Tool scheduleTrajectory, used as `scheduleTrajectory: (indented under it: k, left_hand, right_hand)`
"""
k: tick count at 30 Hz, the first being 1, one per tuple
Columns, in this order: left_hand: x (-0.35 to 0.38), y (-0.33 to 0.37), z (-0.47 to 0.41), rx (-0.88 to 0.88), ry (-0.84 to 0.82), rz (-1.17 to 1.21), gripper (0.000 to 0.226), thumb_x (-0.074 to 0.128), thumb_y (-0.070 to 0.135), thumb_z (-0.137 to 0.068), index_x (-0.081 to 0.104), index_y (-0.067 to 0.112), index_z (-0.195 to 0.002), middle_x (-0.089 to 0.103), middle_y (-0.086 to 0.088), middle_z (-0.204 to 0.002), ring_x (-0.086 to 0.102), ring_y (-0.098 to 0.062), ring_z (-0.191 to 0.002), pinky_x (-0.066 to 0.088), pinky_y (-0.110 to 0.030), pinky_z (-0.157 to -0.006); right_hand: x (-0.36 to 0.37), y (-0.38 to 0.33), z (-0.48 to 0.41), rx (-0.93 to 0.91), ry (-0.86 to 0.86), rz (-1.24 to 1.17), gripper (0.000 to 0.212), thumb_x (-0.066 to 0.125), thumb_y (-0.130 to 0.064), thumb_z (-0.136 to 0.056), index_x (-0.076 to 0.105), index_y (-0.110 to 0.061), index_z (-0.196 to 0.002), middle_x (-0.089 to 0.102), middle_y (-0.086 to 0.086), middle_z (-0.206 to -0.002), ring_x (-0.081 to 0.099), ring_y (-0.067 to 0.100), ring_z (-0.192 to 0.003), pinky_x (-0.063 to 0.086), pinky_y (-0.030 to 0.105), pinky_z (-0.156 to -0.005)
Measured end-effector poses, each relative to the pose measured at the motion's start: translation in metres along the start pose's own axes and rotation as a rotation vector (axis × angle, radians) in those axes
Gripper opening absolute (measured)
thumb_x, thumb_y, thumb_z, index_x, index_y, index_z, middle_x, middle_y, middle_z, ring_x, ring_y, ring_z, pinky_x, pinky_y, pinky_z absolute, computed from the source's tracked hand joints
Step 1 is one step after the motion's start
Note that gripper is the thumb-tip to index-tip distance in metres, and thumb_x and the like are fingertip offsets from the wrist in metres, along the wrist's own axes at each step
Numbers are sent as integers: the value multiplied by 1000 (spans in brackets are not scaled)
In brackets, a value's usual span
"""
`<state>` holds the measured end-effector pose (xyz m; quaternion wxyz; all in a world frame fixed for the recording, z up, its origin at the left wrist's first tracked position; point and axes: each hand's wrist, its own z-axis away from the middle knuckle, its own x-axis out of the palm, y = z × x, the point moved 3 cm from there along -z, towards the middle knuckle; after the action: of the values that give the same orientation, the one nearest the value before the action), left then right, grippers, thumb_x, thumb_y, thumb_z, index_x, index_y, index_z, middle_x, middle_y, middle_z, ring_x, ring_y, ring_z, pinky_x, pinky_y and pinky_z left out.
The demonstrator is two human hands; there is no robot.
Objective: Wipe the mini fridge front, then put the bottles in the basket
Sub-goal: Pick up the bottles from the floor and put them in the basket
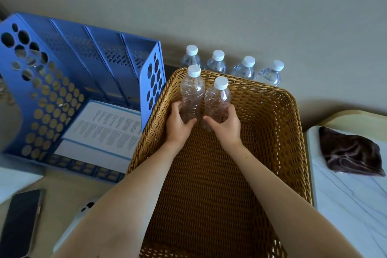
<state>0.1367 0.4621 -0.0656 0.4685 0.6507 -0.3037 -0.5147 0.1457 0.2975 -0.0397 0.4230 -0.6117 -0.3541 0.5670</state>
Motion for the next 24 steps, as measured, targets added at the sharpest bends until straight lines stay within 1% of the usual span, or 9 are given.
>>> scheduleTrajectory:
  k: [4, 7, 11, 13, 16, 17, 19, 22, 24]
  left_hand:
    - [0, 0, 3, -15, 7, -16, 59, 79, 7, -79, 46, 13, -127, 58, 2, -126, 51, -5, -114, 34, 5, -80]
    - [-1, 1, 3, -28, 3, -29, 59, 79, 7, -79, 46, 13, -128, 58, 1, -127, 50, -4, -113, 33, 4, -78]
    - [-1, 5, 3, -49, 11, -37, 58, 79, 8, -79, 46, 13, -126, 55, 8, -119, 50, -3, -109, 34, 7, -75]
    - [-1, 6, 2, -51, 10, -41, 58, 79, 8, -79, 45, 13, -126, 56, 6, -119, 50, -4, -108, 36, 3, -77]
    - [-1, 8, 2, -56, 4, -44, 60, 80, 10, -78, 44, 13, -127, 59, -2, -126, 52, -7, -110, 42, -17, -89]
    - [-1, 9, 3, -57, 3, -50, 61, 80, 10, -78, 44, 13, -127, 59, -2, -127, 52, -7, -110, 41, -19, -90]
    - [-2, 11, 5, -67, 0, -53, 62, 80, 11, -78, 44, 13, -128, 58, -2, -129, 50, -5, -111, 39, -15, -90]
    - [-5, 15, 9, -92, 3, -52, 61, 80, 11, -79, 45, 11, -129, 56, 2, -125, 47, -3, -111, 32, 4, -77]
    - [-9, 19, 12, -99, 13, -61, 61, 80, 12, -79, 44, 10, -129, 56, 0, -126, 48, -5, -112, 33, 0, -80]
  right_hand:
    - [-2, 2, 1, 10, 11, 4, 58, 84, -20, -75, 54, -13, -125, 66, -5, -111, 59, 2, -98, 40, -3, -76]
    - [-3, 3, 2, 10, 7, 19, 57, 84, -20, -76, 55, -13, -124, 65, -7, -108, 57, -3, -93, 39, -5, -73]
    - [-4, 1, 2, 19, -3, 16, 57, 83, -19, -76, 54, -14, -125, 63, -10, -106, 57, -4, -92, 40, -3, -73]
    - [-3, 0, 2, 18, -2, 17, 56, 83, -19, -76, 55, -15, -124, 62, -11, -105, 57, 0, -96, 39, -4, -73]
    - [-4, -2, 3, 21, -1, 28, 60, 84, -20, -76, 54, -15, -127, 62, -10, -109, 56, 0, -100, 38, -5, -73]
    - [-4, -2, 4, 24, -2, 31, 62, 84, -20, -75, 53, -14, -129, 62, -10, -111, 55, 0, -101, 38, -4, -75]
    - [-6, -3, 6, 30, -4, 33, 67, 84, -20, -75, 51, -14, -133, 60, -11, -113, 53, 0, -105, 39, 1, -83]
    - [-8, -6, 9, 38, -15, 29, 77, 85, -20, -75, 43, -15, -140, 56, -11, -120, 49, -1, -110, 39, 10, -90]
    - [-11, -11, 13, 44, -19, 32, 82, 85, -20, -75, 38, -16, -143, 53, -11, -124, 46, 0, -114, 37, 13, -92]
